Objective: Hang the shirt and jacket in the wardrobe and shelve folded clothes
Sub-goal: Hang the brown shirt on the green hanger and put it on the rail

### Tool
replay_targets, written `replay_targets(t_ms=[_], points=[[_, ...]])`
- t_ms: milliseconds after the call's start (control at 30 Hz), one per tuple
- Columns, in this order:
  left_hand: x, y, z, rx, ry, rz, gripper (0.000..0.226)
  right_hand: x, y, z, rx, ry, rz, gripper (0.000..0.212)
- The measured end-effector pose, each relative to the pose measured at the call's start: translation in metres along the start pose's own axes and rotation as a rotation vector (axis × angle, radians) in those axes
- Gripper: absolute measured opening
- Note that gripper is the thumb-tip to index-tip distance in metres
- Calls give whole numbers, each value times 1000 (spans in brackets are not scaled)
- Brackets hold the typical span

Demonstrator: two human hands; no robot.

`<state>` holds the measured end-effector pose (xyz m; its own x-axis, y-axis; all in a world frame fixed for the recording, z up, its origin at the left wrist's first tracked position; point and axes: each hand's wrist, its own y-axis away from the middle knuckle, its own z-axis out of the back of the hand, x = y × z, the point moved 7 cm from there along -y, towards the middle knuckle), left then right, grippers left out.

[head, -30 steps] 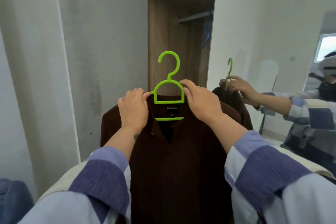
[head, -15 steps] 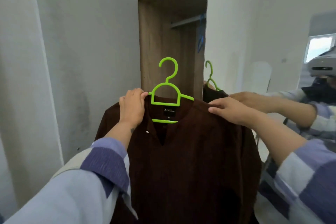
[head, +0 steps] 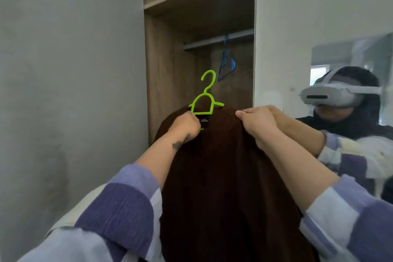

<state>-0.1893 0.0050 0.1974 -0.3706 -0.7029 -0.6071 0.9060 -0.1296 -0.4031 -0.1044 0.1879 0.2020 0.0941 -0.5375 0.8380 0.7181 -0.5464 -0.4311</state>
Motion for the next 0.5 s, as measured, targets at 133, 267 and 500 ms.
replay_targets(t_ms=[133, 267, 500], points=[[-23, 2, -19, 436, 661, 186, 33, 30, 5, -33, -184, 32, 81, 26], [-22, -32, 8, 335, 719, 120, 43, 54, 16, -72, -207, 13, 252, 25], [11, -99, 18, 134, 940, 204, 20, 37, -15, -119, -86, -423, 31, 23]])
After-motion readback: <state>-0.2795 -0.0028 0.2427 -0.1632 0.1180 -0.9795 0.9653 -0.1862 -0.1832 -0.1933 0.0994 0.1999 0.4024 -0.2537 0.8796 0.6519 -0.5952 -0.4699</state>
